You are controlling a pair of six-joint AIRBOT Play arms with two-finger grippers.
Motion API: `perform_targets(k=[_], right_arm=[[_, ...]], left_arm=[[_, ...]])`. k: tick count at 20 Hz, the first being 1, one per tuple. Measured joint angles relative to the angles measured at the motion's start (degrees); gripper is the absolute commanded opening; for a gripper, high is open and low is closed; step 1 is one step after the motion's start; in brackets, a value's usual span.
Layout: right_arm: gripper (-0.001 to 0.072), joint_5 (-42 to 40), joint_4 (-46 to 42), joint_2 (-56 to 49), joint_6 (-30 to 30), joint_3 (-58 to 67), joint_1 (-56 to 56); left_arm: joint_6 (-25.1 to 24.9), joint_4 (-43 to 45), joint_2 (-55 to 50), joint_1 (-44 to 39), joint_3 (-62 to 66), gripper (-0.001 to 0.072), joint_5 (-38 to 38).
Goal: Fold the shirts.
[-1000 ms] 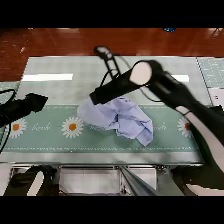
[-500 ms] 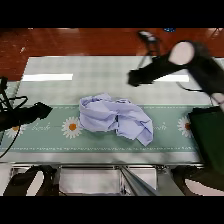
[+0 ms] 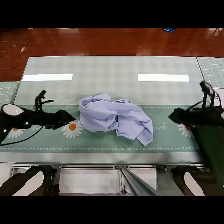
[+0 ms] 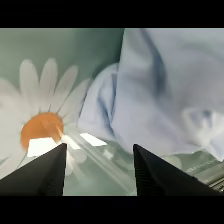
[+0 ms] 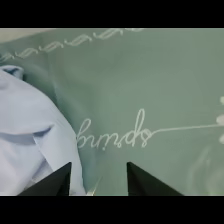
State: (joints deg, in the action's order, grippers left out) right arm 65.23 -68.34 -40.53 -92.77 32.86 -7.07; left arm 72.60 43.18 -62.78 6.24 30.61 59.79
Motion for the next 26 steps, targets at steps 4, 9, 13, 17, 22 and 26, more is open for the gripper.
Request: perform_targets(k=[4, 9, 13, 17, 22, 26], right_arm=[[0.0399, -0.42, 3.34, 5.66, 0.13, -6.91, -1.44], [0.0399, -1.40, 4.39, 7.34, -0.52, -9.03, -1.88], [0.0399, -2.01, 4.72, 7.37, -0.94, -9.42, -1.95], [0.0399, -3.23, 5.44, 2.82, -0.74, -9.51, -1.95], [0.0398, -8.07, 13.46, -8.15, 5.38, -9.51, -1.84], [0.0370, -11.52, 19.98, -18.71, 10.49, -8.22, 2.14]], left_arm=[[-1.49, -3.43, -8.79, -4.33, 2.36, 0.0508, -2.86], [-1.07, -5.49, -15.76, -7.93, 6.43, 0.0268, -2.62], [-1.99, -4.15, -18.27, -9.51, 9.68, 0.0019, -3.02], [-2.80, -3.93, -18.86, -9.92, 13.00, 0.0019, -0.70], [-2.97, -3.96, -18.99, -10.05, 15.10, 0.0019, 1.07], [-2.97, -3.98, -18.99, -10.05, 15.50, 0.0019, 1.64]])
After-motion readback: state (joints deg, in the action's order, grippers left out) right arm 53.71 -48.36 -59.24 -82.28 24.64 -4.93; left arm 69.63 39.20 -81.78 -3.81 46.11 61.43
